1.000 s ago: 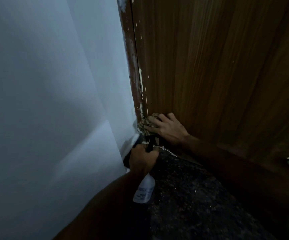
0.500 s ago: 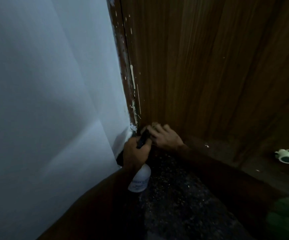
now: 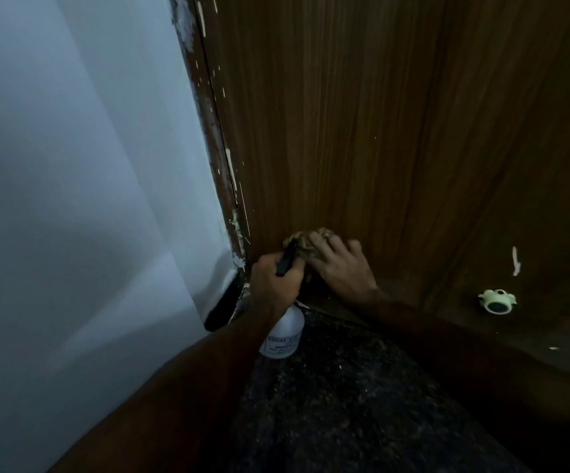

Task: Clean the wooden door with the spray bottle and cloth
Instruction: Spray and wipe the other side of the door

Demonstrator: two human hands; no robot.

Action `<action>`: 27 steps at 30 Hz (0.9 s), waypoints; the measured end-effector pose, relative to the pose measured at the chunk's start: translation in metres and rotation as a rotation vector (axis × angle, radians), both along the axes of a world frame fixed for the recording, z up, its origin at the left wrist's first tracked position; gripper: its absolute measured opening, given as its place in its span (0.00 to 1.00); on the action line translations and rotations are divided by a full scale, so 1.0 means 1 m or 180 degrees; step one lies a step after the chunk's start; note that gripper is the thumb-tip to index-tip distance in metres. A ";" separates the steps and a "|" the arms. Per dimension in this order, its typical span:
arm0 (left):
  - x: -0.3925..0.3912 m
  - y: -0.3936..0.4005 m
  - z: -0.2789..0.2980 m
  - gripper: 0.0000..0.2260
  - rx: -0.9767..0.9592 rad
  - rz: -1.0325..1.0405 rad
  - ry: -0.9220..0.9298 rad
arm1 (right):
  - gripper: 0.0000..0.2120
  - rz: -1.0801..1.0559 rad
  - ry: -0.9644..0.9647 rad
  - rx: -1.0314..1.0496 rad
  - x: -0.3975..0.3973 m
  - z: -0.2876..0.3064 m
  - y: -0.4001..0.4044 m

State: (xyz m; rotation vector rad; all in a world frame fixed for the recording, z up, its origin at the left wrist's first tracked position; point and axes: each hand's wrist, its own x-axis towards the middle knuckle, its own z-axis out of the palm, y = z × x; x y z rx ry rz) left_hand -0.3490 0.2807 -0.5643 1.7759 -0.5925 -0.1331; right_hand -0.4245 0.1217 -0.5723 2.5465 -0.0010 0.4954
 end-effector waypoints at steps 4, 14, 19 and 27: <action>-0.006 -0.001 0.004 0.19 0.0211 -0.0138 -0.0191 | 0.16 0.0438 0.0424 -0.0898 -0.016 -0.019 -0.016; -0.026 -0.020 0.008 0.18 0.0532 -0.0610 -0.0451 | 0.19 0.0343 -0.0122 -0.0239 -0.062 -0.004 -0.042; -0.044 -0.029 0.014 0.18 0.0803 -0.1137 -0.0650 | 0.20 0.0428 -0.0024 -0.0115 -0.101 -0.014 -0.057; -0.059 -0.047 0.016 0.19 0.1380 -0.1392 -0.1157 | 0.19 0.0121 -0.0623 0.0266 -0.128 0.019 -0.060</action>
